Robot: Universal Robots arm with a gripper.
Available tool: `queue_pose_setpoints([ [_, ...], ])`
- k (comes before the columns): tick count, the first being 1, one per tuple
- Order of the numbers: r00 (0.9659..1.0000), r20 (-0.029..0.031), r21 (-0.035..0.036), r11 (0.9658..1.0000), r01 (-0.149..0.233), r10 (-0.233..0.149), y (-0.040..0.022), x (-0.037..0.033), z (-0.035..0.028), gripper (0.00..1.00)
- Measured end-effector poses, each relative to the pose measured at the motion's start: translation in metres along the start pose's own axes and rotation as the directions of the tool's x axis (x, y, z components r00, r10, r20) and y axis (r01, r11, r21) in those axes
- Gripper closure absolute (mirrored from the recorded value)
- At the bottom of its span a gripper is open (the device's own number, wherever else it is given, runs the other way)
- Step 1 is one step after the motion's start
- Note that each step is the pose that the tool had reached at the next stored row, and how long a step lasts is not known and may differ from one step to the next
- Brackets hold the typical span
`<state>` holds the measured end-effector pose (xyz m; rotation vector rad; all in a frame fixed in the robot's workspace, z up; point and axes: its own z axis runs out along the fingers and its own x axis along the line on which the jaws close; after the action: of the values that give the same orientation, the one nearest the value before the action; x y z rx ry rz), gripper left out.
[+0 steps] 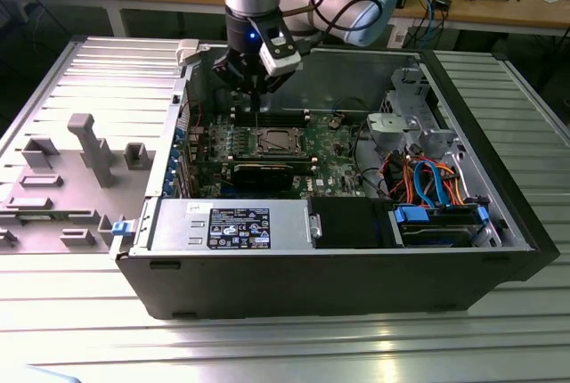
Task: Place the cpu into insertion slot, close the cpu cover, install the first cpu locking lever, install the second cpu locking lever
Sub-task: 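Install the first cpu locking lever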
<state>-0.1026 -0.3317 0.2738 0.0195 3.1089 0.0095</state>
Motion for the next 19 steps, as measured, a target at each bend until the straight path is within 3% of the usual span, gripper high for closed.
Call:
queue_pose_setpoints([
  [7,1.0,0.0001,-0.0013,1.0,0.007,-0.007,0.0003,0.0161,0.0022,0.89],
  [9,1.0,-0.0002,-0.0012,1.0,0.007,-0.007,0.0026,0.0168,0.0028,0.89],
  [12,1.0,-0.0002,-0.0015,1.0,0.008,-0.008,0.0119,0.0171,0.0045,0.89],
  [19,0.9999,-0.0003,-0.0018,0.9999,0.01,-0.01,0.021,0.0146,0.0071,0.89],
])
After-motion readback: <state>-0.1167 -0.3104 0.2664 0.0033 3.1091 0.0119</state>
